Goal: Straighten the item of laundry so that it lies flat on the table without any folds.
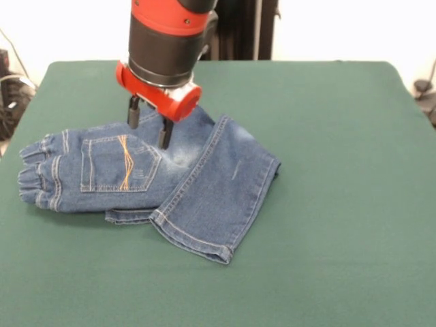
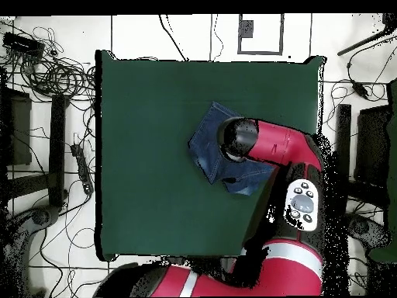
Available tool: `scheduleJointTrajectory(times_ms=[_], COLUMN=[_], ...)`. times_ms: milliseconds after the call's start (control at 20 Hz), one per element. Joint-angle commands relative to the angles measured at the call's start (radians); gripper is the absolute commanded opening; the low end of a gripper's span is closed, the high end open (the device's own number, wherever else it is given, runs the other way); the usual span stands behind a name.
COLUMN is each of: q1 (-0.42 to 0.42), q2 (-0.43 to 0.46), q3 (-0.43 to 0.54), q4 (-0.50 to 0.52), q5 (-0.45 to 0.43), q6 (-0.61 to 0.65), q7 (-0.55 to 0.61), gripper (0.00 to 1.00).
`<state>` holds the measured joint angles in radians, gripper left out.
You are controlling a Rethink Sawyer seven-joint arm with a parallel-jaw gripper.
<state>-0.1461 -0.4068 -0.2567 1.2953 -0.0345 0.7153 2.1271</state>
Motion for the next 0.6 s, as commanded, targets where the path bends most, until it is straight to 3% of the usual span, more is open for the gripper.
scheduleJointTrajectory(times_ms=[50,450,600], q1=[0.041,0.024,0.005], q2=[0.026,0.052,0.055], q3=[0.029,0.054,0.09], q4=[0.05,-0.057,-0.047], q5=[0.098,0.125,0.144], q6=[-0.022,0.026,-0.034], q7=[0.302,0.213,0.191], gripper=[1.0,1.0,1.0])
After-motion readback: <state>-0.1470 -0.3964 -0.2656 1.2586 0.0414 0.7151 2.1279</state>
